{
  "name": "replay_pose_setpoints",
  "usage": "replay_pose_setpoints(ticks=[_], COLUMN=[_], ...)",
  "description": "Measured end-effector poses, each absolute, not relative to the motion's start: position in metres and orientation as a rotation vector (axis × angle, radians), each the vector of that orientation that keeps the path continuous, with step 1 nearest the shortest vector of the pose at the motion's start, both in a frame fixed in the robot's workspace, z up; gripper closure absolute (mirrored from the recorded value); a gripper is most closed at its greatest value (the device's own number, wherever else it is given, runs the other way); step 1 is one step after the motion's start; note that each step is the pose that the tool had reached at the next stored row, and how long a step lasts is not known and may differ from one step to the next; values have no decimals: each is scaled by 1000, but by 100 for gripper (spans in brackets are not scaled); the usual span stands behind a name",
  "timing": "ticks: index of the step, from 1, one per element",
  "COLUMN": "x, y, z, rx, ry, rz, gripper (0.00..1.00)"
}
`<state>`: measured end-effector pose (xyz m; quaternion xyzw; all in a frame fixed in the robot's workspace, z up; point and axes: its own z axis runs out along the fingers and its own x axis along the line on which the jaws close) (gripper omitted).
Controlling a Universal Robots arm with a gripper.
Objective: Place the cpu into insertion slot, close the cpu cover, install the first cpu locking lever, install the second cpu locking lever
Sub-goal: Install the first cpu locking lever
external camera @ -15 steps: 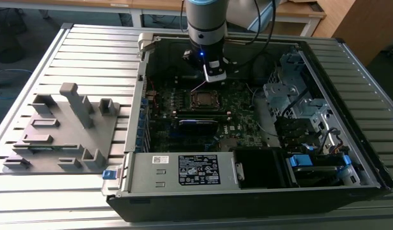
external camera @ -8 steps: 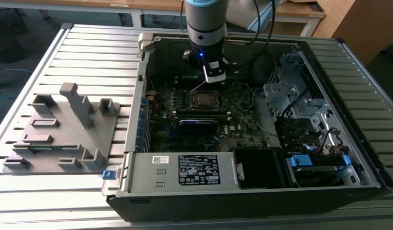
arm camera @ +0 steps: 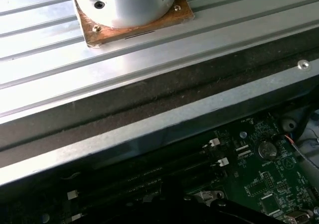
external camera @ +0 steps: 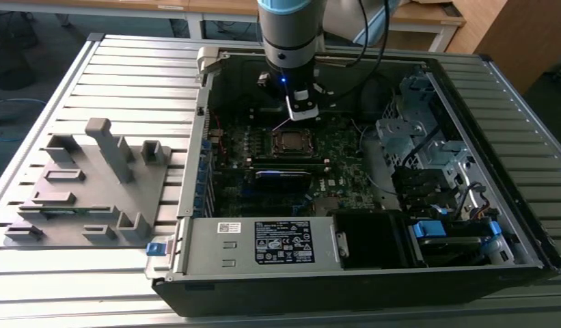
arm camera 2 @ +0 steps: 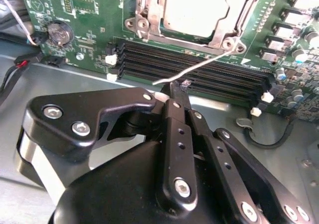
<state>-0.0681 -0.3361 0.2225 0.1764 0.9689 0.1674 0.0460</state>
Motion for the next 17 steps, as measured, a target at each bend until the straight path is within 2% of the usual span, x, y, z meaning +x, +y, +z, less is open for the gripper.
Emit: replay_pose_setpoints(ticks=[17], x=[-71], y=[-339], z=[226], rx=[538], ry=[2957], rz=[527], gripper=[90])
